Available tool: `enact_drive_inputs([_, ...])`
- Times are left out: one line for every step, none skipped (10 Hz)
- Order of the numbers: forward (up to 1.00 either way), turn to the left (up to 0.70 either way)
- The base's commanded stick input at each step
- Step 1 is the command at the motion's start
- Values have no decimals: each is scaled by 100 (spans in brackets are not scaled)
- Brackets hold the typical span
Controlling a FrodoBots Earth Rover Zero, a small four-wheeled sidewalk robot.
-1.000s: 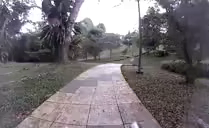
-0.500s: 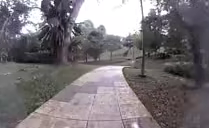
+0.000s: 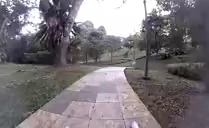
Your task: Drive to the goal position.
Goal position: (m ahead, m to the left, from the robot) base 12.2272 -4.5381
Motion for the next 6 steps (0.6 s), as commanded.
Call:
enact_drive_inputs([70, 1])
enact_drive_inputs([70, 1])
enact_drive_inputs([70, 1])
enact_drive_inputs([70, 1])
enact_drive_inputs([70, 1])
enact_drive_inputs([70, 1])
